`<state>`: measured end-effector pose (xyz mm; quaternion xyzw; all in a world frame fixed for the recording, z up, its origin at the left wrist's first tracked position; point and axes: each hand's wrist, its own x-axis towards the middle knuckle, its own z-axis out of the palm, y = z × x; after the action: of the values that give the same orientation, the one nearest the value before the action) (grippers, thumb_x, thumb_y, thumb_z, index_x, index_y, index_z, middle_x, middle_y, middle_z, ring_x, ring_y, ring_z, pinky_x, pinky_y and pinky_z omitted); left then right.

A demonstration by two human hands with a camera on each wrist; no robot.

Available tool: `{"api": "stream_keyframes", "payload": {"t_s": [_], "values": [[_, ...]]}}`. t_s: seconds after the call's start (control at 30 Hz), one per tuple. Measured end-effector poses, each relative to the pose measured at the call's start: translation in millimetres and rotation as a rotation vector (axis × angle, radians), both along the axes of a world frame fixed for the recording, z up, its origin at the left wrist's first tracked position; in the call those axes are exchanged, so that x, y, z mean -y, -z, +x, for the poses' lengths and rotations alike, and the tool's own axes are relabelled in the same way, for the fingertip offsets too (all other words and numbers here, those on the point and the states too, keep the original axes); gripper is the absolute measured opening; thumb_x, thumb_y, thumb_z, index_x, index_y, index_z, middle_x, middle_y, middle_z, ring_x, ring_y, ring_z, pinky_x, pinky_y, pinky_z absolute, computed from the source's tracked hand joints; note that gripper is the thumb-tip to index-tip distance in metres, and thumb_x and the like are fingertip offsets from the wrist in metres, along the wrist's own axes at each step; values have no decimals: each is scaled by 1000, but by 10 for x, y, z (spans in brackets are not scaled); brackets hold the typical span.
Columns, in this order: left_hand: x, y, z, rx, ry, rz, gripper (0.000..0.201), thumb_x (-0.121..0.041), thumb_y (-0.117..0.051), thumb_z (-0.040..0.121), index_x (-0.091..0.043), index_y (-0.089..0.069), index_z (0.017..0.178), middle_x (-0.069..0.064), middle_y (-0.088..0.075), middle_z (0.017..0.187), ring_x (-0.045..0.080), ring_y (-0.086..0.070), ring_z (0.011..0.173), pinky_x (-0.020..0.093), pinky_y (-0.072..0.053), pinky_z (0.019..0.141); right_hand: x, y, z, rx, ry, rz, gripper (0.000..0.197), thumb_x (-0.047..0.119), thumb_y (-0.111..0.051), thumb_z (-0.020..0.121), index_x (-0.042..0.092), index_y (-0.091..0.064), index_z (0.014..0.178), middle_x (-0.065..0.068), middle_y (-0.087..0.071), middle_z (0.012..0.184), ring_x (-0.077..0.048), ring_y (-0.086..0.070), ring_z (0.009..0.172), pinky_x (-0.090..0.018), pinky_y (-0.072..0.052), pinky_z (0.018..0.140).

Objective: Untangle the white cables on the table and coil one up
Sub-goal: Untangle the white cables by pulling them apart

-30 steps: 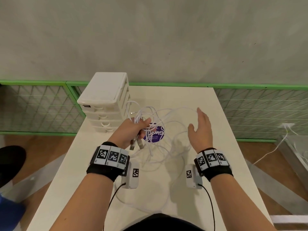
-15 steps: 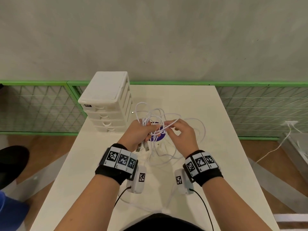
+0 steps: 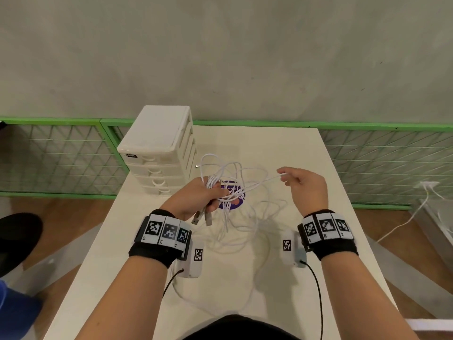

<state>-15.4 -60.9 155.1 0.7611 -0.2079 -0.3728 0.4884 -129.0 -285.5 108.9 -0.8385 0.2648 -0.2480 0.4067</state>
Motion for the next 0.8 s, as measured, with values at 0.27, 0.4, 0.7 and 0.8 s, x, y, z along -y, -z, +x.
{"api": "stream_keyframes", "payload": {"t_s": [0.27,0.4,0.7,0.8], "values": [[-195,-18,150,-39,-58,-111,38,-9,-59,93,-16,-40,61,43,-53,74,24,-42,48,22,-38,36,433,-106,-223,141,364,90,35,-1,-44,89,19,-71,98,-1,-68,82,5,-59,55,-15,-48,64],[-92,-113,135,-62,-166,-295,28,-7,-52,96,-7,-46,68,16,-67,64,15,-53,44,21,-42,44,373,-124,-159,96,401,56,26,9,-52,92,20,-68,109,-8,-68,107,-18,-61,93,-24,-43,89],[218,-278,-39,-40,-170,-383,31,-18,-54,96,-5,-58,69,13,-68,65,11,-54,42,18,-43,44,-263,-332,181,145,-321,-176,30,19,-67,85,19,-64,114,7,-58,114,-14,-52,112,-30,-39,101],[280,-329,-61,-46,-129,-394,26,-17,-61,91,-9,-53,67,10,-68,63,11,-54,41,18,-43,43,-457,-423,240,206,-415,-130,39,15,-63,87,29,-56,124,8,-59,120,-7,-52,113,-21,-38,100]]}}
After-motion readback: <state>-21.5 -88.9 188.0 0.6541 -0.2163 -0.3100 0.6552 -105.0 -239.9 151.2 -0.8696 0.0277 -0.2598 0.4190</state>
